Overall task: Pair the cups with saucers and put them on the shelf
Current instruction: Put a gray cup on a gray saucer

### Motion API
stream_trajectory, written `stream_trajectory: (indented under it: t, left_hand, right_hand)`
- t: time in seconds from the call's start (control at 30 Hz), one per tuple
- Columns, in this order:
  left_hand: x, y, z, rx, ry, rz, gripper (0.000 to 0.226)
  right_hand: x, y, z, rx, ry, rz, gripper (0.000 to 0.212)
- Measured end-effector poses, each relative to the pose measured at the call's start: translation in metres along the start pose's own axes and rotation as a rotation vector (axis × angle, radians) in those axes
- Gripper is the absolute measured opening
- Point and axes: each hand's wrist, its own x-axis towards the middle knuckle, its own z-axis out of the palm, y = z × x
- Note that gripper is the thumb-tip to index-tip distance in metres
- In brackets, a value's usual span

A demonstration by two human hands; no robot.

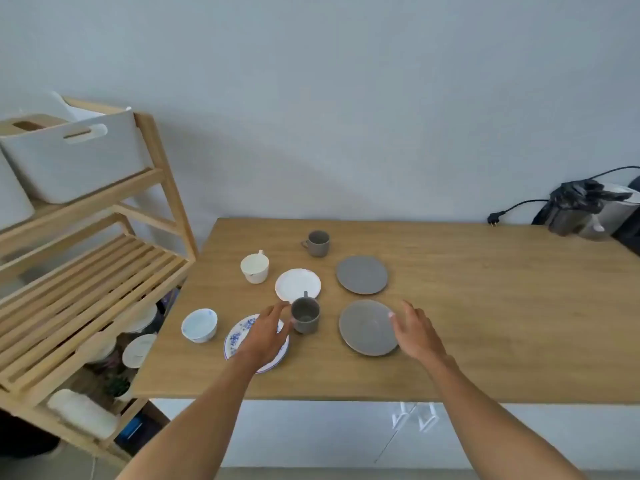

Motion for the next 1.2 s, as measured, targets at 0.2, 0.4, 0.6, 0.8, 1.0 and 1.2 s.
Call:
stream_trajectory:
  t: [0.2, 0.4, 0.6, 0.8, 1.0, 1.2]
  left_hand:
    - [0.005, 0.017, 0.017, 0.011, 0.003, -0.061, 0.046]
    - [0.01, 0.025, 0.029, -0.012, 0.081, -0.11, 0.03]
    - [0.01, 0.028, 0.043, -0.12, 0.209, -0.192, 0.023]
    - [0.007, 0.038, 0.05, -0.205, 0.308, -0.234, 0.021]
    - [0.006, 0.058, 0.057, -0.24, 0.394, -0.213, 0.02]
    - [0.009, 0.096, 0.069, -0.288, 0.445, -0.119, 0.02]
  right_hand:
    - [0.017, 0.03, 0.002, 0.042, -0.096, 0.066, 0.055]
    - [0.025, 0.044, 0.003, 0.269, -0.253, 0.097, 0.05]
    - [0.039, 0.054, 0.005, 0.385, -0.286, 0.064, 0.055]
    - [0.04, 0.059, 0.009, 0.502, -0.331, 0.048, 0.058]
    - [0.041, 0.063, 0.011, 0.532, -0.336, 0.037, 0.057]
    - [0.043, 0.062, 0.014, 0.573, -0.326, 0.066, 0.056]
